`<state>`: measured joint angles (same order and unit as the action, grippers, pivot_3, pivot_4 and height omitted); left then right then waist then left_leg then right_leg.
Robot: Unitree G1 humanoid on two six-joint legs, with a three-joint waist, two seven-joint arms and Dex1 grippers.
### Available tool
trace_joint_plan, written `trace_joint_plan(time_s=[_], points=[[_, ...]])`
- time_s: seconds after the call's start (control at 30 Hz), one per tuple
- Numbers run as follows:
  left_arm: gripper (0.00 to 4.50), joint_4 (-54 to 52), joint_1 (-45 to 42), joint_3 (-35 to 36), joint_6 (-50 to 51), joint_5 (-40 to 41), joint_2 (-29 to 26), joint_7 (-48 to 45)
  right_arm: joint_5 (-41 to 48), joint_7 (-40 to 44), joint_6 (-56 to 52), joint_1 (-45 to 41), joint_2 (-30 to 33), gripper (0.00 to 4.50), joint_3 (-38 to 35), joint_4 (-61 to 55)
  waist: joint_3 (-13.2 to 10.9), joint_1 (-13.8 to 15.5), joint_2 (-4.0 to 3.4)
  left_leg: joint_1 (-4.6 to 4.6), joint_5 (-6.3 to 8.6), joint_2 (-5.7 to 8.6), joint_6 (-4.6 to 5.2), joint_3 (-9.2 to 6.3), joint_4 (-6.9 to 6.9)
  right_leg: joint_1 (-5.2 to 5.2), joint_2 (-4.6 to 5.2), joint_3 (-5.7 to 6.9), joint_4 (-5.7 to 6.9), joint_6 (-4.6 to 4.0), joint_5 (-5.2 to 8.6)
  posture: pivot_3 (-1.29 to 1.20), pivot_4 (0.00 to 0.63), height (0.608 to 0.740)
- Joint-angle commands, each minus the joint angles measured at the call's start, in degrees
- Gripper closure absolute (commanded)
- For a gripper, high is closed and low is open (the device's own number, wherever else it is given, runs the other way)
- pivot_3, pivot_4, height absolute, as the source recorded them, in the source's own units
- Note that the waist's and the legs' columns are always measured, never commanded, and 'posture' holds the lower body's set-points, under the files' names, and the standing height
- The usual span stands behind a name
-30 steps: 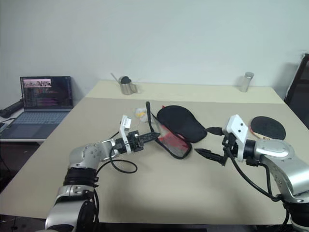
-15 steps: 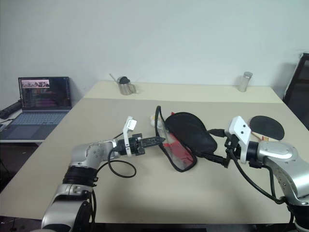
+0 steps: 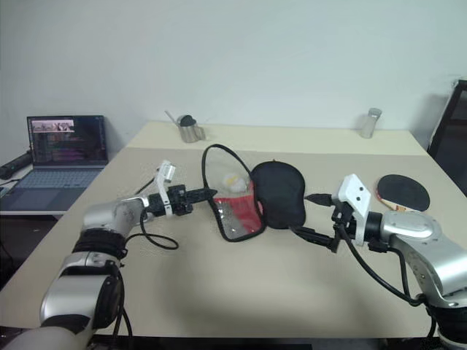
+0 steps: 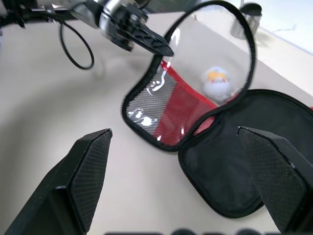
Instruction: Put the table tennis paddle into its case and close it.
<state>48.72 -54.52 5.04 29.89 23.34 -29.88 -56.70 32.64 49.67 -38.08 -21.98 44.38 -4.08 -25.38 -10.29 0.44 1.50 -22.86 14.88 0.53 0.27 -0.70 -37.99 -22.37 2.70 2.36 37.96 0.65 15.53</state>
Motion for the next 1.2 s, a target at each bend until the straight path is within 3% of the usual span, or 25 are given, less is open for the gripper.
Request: trace_joint_plan(time_s=[0.03, 0.1, 0.13, 0.43, 0.67, 0.97, 1.2], points=[[4.47, 0.9, -2.5, 0.9, -4.0, -1.5, 0.9, 0.0, 0.1, -0.7, 0.6, -1.1, -0.7, 0.00, -0.2, -0.2, 0.0, 0.0, 0.02, -0.01, 0.00, 0.00, 0.00, 0.00, 0.00, 0.00, 0.00, 0.00, 0.00, 0.00, 0.00, 0.00, 0.150, 0.740], [4.47, 1.9, -2.5, 0.5, -4.6, -2.5, 1.5, 0.2, 0.2, -1.1, 0.6, -1.0, -1.2, 0.00, 0.0, 0.1, 0.0, 0.0, 0.02, -0.02, 0.00, 0.01, 0.00, 0.00, -0.01, 0.00, 0.00, 0.00, 0.00, 0.00, 0.00, 0.00, 0.150, 0.740], [3.95, 2.8, -2.6, 0.4, -5.2, -3.3, 1.7, 0.9, 0.2, -1.4, 0.5, -1.1, -1.5, 0.00, 0.2, 0.3, 0.0, 0.0, 0.02, -0.02, 0.00, 0.01, 0.00, 0.01, -0.01, -0.01, 0.00, 0.00, 0.00, 0.00, 0.00, 0.00, 0.150, 0.740], [0.88, 6.2, -2.4, 0.7, -3.5, -6.1, 0.4, 0.4, 1.8, -8.3, -5.7, -4.2, -5.8, 0.00, -0.6, 2.5, 0.0, -0.3, 0.03, -0.01, 0.00, 0.00, 0.00, 0.01, -0.01, -0.03, -0.01, 0.01, 0.04, 0.00, 0.00, 0.00, 0.150, 0.740], [0.88, 4.7, -0.2, 1.4, -3.9, -7.3, -3.9, 0.3, 5.1, -15.4, -14.8, -7.7, -10.0, 0.00, -3.3, 6.0, 0.0, -0.5, 0.03, -0.04, 0.00, -0.01, 0.00, 0.03, 0.00, -0.12, -0.01, -0.03, 0.09, -0.01, -0.01, 0.00, 0.150, 0.740], [0.88, -5.2, 9.9, 0.7, -7.2, -10.3, -13.6, -3.4, 3.1, -23.9, -19.8, -12.7, -14.3, 0.00, -2.5, 11.7, 0.0, -0.8, 0.03, -0.08, 0.00, -0.05, 0.00, 0.17, 0.06, -0.30, -0.01, -0.17, 0.17, -0.02, -0.01, 0.00, 0.150, 0.740], [0.88, -23.9, 10.8, 10.3, 4.3, 4.2, -12.9, -5.1, -3.2, -28.0, -17.8, -17.0, -18.6, 0.00, 2.5, 20.1, 0.0, -0.1, 0.07, -0.21, 0.00, -0.01, 0.00, 0.10, -0.01, -0.33, 0.06, -0.11, 0.13, -0.03, -0.01, 0.00, 0.150, 0.740]])
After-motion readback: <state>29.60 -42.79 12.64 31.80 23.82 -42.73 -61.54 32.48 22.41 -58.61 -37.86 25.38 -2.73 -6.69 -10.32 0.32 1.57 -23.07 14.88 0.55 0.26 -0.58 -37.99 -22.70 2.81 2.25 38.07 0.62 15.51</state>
